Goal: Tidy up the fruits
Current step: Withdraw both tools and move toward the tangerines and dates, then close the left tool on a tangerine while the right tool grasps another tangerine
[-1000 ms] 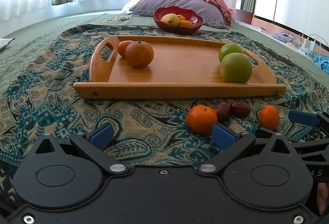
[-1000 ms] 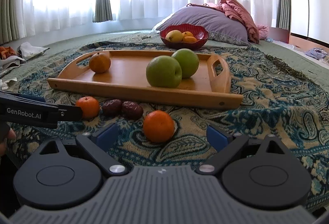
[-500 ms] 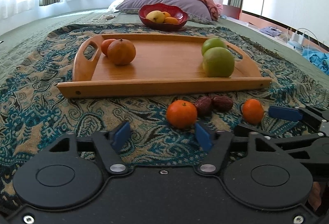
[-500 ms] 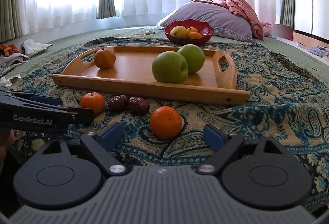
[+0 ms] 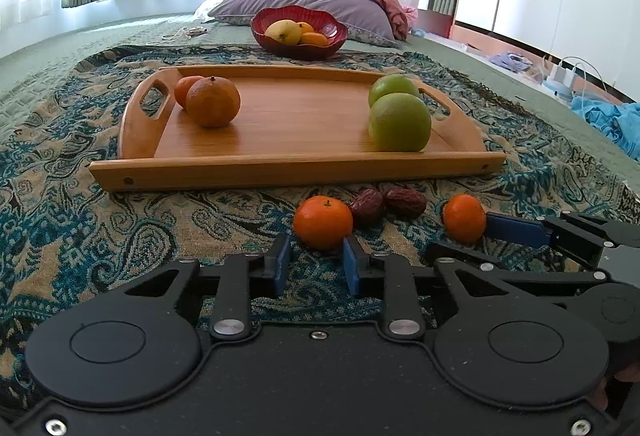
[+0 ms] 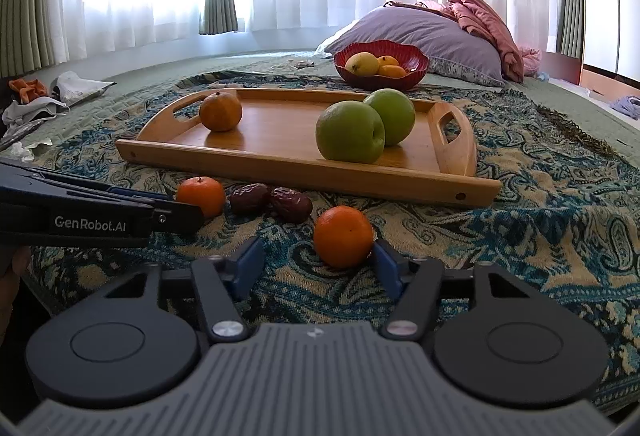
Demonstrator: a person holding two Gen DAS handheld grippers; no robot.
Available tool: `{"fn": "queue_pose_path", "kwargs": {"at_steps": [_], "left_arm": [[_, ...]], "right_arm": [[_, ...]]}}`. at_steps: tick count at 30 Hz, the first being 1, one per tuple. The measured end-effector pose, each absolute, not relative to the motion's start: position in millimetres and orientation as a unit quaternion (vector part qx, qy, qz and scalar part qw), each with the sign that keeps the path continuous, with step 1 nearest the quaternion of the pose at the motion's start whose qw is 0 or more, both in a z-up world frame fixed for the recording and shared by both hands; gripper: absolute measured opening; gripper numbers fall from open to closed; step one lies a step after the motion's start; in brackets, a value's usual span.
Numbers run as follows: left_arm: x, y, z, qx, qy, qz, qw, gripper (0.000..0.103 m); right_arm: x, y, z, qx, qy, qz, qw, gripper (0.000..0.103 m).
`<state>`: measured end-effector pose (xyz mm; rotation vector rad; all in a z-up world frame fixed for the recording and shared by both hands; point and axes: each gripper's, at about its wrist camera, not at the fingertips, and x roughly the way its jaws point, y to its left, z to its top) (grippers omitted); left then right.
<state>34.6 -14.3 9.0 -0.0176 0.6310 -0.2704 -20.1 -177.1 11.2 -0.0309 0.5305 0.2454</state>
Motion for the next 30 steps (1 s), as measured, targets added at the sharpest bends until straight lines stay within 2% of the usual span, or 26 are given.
{"fn": "queue_pose_path", "kwargs": {"at_steps": [6,20,25,30], "left_arm": [[36.9,-16.8,9.3,-0.006,0.308,-0.134,0.942,0.026],[43.1,-24.7,5.1,0.000,0.295,-0.131,0.946,0.026],[40.1,-26.1,6.9,0.005,0.281,-0.121,0.952,0.025],[39.8,-26.3,13.2,0.009,0.269,-0.120,0.956,0.023]], "right_arm": [[-18.6,-181.0,13.2,-0.007,0.256,0.108,0.960,0.052],[-12.7,-179.6,13.6,-0.004,0.253,0.101,0.962,0.050],[-12.5,-180.7,13.8,-0.001,0.250,0.092,0.964,0.039],[-13.8,-182.0,15.4,-0.002,0.248,0.089,0.965,0.037]]}}
